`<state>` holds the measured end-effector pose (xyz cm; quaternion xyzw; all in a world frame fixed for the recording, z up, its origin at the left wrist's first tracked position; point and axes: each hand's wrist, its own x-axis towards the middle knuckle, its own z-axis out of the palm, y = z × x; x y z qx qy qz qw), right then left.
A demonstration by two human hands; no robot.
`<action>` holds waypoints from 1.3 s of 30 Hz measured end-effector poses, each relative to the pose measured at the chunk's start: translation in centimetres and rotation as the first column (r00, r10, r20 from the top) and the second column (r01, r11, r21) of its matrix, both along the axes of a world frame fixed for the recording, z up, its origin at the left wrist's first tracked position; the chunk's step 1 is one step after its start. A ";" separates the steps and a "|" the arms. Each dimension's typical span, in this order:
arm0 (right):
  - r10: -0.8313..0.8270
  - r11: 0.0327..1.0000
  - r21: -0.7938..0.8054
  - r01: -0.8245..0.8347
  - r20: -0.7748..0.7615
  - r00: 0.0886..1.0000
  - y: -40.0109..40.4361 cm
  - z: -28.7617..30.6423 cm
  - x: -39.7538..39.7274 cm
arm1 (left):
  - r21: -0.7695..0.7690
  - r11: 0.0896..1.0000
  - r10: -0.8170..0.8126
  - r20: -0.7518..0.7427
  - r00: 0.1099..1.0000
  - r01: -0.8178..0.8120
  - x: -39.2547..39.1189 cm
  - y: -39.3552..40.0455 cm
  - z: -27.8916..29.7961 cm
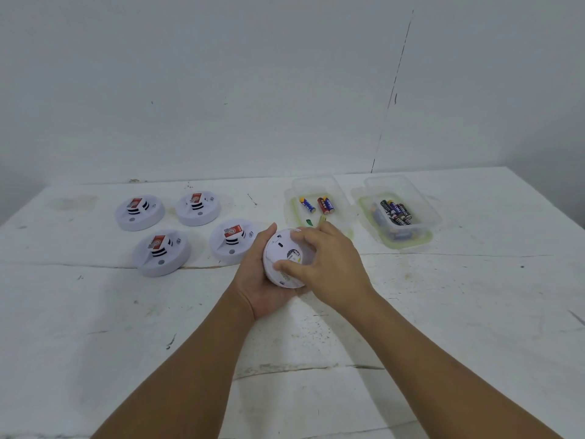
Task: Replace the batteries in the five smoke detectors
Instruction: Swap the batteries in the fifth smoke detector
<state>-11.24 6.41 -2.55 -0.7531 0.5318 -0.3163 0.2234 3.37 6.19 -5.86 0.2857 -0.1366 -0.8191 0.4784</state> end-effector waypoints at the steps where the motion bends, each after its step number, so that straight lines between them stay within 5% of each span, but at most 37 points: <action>1: -0.016 1.000 0.003 0.016 -0.027 1.000 0.0 0.1 0.1 | 0.006 1.000 0.000 0.002 1.000 0.000 0.0 0.0 0.0; 11: 0.095 0.995 -0.002 -0.095 -0.083 0.992 -0.2 0.4 -0.3 | 0.007 1.000 0.014 -0.025 1.000 -0.014 0.1 0.0 -0.3; 34: 0.020 0.999 -0.029 -0.023 -0.100 0.995 0.0 0.0 -0.4 | 0.007 1.000 -0.008 0.037 0.999 0.007 0.1 -0.2 -0.5; 39: 0.170 0.978 0.119 -0.169 0.002 0.985 -0.9 0.0 -2.3 | -0.004 1.000 0.005 0.022 1.000 -0.005 0.0 -0.2 -0.4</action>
